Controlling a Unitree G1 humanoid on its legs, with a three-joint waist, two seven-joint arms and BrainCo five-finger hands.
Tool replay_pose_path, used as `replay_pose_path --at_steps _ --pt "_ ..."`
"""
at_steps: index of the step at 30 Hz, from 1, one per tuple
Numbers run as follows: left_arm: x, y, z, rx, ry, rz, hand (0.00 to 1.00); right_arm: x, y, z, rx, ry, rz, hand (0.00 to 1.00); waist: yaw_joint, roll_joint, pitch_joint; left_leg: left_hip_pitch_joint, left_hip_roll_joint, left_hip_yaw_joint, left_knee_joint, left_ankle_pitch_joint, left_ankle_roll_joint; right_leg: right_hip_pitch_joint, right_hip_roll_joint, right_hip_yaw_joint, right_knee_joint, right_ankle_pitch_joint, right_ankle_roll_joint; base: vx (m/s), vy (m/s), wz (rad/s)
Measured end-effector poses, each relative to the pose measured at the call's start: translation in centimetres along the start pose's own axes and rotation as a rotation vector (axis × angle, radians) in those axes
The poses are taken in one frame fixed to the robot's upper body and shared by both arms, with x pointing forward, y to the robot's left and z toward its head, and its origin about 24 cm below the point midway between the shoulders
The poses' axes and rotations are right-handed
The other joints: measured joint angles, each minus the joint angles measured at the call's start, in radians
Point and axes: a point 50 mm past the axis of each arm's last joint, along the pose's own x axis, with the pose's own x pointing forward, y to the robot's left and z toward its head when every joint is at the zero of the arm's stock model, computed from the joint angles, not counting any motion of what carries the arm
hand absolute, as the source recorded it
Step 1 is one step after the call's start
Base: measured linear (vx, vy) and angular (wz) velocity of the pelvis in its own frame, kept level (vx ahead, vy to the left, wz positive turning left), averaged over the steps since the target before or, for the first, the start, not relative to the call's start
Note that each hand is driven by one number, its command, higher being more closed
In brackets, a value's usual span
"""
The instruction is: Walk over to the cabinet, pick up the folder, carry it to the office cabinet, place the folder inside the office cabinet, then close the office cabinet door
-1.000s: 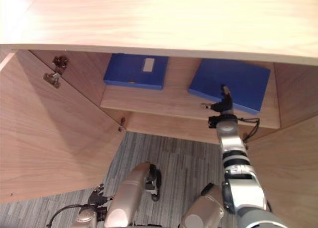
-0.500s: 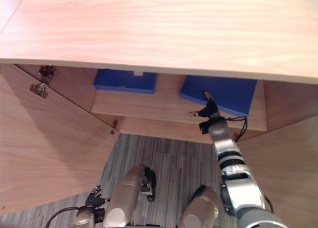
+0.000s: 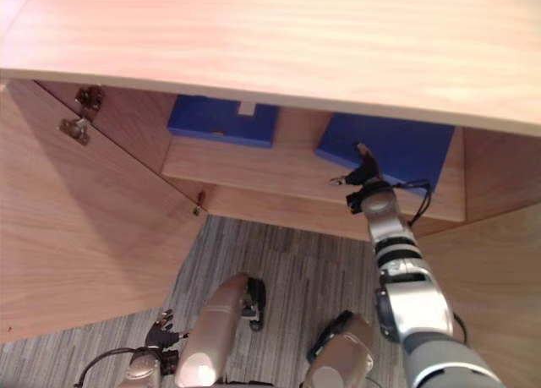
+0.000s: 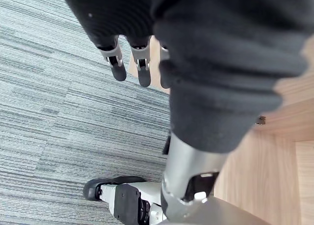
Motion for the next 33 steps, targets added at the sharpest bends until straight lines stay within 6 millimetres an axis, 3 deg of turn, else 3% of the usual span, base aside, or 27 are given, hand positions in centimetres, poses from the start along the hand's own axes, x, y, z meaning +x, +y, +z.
replay_pose_path --at_steps 5,14,22,29,33 --pt "0.6 -0.3 1.5 -0.003 -0.042 -0.021 0.0 0.3 -2.8 1.8 -0.124 -0.09 -0.019 0.0 -0.005 0.003 0.038 -0.116 -0.002 0.011 0.08 -0.004 0.005 -0.137 -0.021 0.056 0.1 -0.017 -0.006 -0.02 0.018 -0.02" --pt "0.7 -0.4 2.1 0.004 -0.057 -0.065 0.0 0.3 -5.5 4.2 -0.268 -0.191 0.077 0.0 -0.003 0.003 0.052 -0.208 0.016 0.022 0.125 -0.003 0.005 -0.255 -0.018 0.098 0.168 -0.027 -0.018 -0.01 0.008 -0.04" --pt "0.8 -0.5 3.1 -0.017 -0.098 -0.069 0.0 0.6 -8.6 7.1 -0.421 -0.218 0.053 0.0 -0.002 0.004 0.052 -0.263 0.025 0.027 0.151 0.002 0.012 -0.32 -0.018 0.114 0.198 -0.034 -0.03 0.04 -0.008 -0.02" --pt "0.6 -0.6 5.3 -0.078 -0.189 -0.057 0.0 0.3 -12.0 6.9 -0.61 -0.129 -0.101 0.0 -0.002 0.013 0.057 -0.287 0.016 0.027 0.171 0.002 0.013 -0.347 -0.034 0.124 0.228 -0.039 -0.033 0.02 -0.009 0.03" --pt "0.5 -0.7 5.5 -0.092 -0.199 -0.056 0.0 -0.2 -14.0 6.9 -0.706 -0.1 -0.182 0.0 -0.007 0.023 0.064 -0.302 0.016 0.027 0.172 0.012 0.023 -0.362 -0.036 0.125 0.235 -0.039 -0.034 0.01 -0.012 0.03"
